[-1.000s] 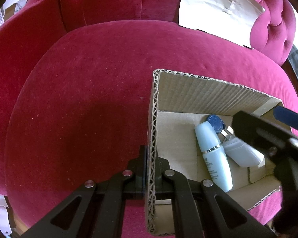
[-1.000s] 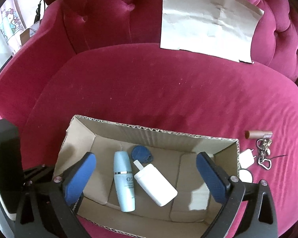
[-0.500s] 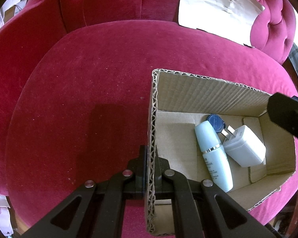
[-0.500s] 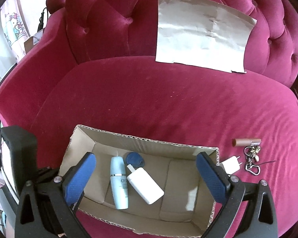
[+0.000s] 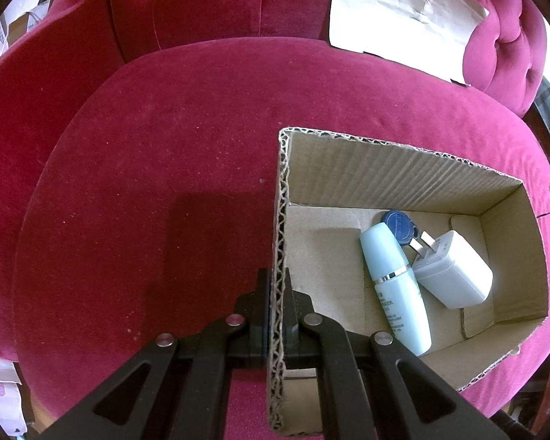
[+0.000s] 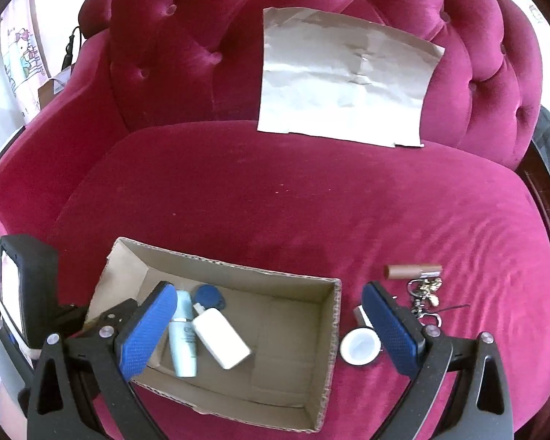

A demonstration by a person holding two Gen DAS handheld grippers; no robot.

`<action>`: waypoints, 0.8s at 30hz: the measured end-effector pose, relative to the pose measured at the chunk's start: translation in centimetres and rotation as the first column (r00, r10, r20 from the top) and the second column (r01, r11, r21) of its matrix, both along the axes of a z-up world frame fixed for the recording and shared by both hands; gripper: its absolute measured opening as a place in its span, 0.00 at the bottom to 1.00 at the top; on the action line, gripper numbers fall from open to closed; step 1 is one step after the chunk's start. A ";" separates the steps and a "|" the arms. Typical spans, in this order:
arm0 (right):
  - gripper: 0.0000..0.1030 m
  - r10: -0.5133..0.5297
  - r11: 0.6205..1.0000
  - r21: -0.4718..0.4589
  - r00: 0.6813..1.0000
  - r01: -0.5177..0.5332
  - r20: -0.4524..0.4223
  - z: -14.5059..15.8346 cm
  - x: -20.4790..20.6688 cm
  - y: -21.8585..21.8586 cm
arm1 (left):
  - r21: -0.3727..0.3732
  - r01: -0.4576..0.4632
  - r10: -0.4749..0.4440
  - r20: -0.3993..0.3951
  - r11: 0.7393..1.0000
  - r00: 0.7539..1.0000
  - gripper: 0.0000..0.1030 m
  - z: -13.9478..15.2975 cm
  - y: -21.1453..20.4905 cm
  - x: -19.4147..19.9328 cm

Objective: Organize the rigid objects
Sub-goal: 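Move the right gripper back toward the black round jar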

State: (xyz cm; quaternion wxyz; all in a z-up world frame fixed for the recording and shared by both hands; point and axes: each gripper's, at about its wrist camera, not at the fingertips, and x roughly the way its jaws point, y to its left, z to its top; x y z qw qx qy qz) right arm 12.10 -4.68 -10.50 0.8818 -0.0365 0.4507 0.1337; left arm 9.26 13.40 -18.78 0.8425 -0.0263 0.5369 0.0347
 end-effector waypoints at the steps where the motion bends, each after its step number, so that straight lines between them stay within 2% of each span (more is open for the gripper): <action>1: 1.00 0.000 1.000 0.001 1.000 0.000 0.002 0.1 0.0 -0.2 | 0.000 -0.001 0.001 0.000 1.000 1.000 0.03 0.0 0.0 0.0; 10: 1.00 -0.004 0.999 -0.036 1.000 0.005 0.019 0.1 -0.5 -2.5 | 0.006 0.000 0.000 0.000 1.000 1.000 0.03 0.1 -0.2 0.0; 24: 1.00 -0.019 0.999 -0.037 1.000 0.019 0.024 -1.0 -0.6 -6.4 | 0.004 -0.002 0.002 -0.002 1.000 1.000 0.03 0.1 -0.1 0.1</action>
